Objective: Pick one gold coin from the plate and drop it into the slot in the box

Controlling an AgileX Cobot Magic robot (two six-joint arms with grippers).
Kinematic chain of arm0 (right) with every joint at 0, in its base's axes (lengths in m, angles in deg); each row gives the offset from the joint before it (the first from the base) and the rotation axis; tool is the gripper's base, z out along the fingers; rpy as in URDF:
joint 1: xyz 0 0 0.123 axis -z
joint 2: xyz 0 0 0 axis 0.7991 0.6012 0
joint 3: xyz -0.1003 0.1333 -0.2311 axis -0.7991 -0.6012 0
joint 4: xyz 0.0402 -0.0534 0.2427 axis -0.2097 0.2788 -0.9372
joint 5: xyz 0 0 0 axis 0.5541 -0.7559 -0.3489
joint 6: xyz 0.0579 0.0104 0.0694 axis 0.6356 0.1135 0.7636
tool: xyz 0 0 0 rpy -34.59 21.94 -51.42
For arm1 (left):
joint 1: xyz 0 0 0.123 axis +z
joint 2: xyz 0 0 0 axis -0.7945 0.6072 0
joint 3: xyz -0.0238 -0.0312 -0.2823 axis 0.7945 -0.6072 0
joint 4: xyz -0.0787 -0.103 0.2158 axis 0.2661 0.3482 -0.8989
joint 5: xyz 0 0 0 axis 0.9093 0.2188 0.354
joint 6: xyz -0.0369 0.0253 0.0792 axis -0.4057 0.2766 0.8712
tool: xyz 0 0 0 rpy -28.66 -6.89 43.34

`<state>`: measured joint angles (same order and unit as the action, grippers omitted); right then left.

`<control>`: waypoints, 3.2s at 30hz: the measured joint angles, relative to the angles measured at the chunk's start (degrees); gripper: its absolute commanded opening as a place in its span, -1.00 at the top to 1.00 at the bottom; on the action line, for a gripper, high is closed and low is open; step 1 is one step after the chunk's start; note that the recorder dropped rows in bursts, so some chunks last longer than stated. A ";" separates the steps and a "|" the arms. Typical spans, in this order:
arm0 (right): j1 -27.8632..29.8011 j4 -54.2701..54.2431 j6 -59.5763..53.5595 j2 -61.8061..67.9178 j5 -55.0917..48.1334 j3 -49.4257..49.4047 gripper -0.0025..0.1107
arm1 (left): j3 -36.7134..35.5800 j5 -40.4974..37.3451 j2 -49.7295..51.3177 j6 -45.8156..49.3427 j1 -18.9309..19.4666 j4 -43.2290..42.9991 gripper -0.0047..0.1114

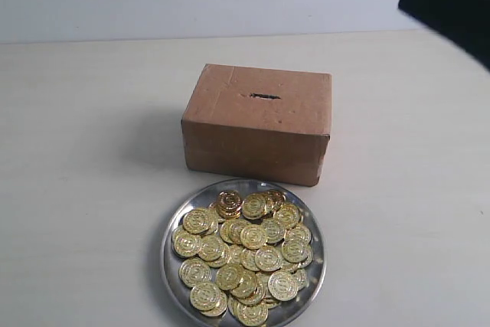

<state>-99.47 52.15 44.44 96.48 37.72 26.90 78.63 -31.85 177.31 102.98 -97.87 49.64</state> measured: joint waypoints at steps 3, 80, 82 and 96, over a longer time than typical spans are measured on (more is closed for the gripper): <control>0.00 0.09 -1.53 0.00 4.42 0.00 0.96 | -6.89 -0.13 -8.39 -1.52 0.00 1.10 0.92; 0.09 -16.88 16.67 4.40 12.95 -29.21 0.96 | -99.58 73.75 -72.96 -28.72 12.05 28.82 0.92; 1.86 -16.88 16.67 -1.11 12.95 -29.21 0.96 | -99.58 73.75 -76.02 -28.72 16.30 28.82 0.92; 31.95 -16.99 16.77 -30.82 13.27 -29.21 0.96 | -99.58 73.75 -87.07 -28.72 36.38 28.82 0.92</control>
<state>-67.52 35.16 61.20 65.65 50.99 -2.31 -20.95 41.89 90.24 74.26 -61.49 78.47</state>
